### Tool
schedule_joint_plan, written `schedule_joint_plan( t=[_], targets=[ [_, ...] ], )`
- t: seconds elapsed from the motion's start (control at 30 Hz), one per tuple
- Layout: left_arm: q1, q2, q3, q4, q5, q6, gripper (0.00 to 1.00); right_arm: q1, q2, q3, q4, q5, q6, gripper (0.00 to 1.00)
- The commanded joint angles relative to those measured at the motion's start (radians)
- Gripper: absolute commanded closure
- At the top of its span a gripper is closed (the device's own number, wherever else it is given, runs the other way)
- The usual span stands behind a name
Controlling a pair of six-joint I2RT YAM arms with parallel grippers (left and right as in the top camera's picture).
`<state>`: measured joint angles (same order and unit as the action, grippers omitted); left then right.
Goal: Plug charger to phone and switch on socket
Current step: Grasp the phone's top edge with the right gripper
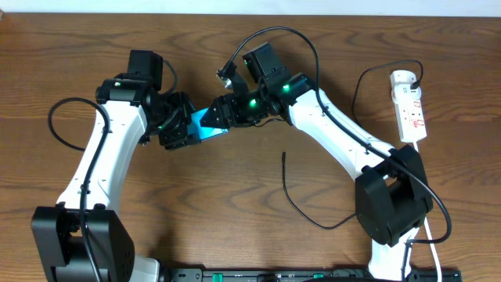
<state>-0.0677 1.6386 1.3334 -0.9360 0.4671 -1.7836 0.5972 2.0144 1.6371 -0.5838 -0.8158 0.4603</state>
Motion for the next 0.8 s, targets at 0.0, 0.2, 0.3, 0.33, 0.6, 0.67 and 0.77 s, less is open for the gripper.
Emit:
schedule_joint_plan(
  t=[0.0,0.2,0.3,0.33,0.6,0.67,0.77],
  targets=[
    [0.0,0.006,0.01,0.011,0.081,-0.014,0.93,0.006,-0.002,0.016,0.001,-0.001,-0.004,0.44],
    [0.0,0.006,0.009,0.014,0.099,-0.013,0.93,0.007,-0.002,0.016,0.0,-0.002,-0.004,0.49],
    [0.0,0.006,0.009,0.016,0.111,-0.013,0.93,0.006,-0.002,0.016,0.002,-0.002,-0.004,0.52],
    [0.0,0.006,0.01,0.018,0.11,-0.013,0.93,0.006,-0.002,0.016,0.002,-0.002,-0.004,0.53],
    [0.006,0.006,0.01,0.018,0.109,-0.009,0.93,-0.004,-0.002,0.016,0.024,-0.003,0.018,0.63],
    [0.006,0.006,0.009,0.018,0.109,-0.009,0.93,-0.006,-0.002,0.016,0.024,-0.002,0.018,0.64],
    [0.006,0.006,0.009,0.018,0.109,-0.008,0.93,-0.006,-0.002,0.016,0.024,-0.002,0.018,0.69]
  ],
)
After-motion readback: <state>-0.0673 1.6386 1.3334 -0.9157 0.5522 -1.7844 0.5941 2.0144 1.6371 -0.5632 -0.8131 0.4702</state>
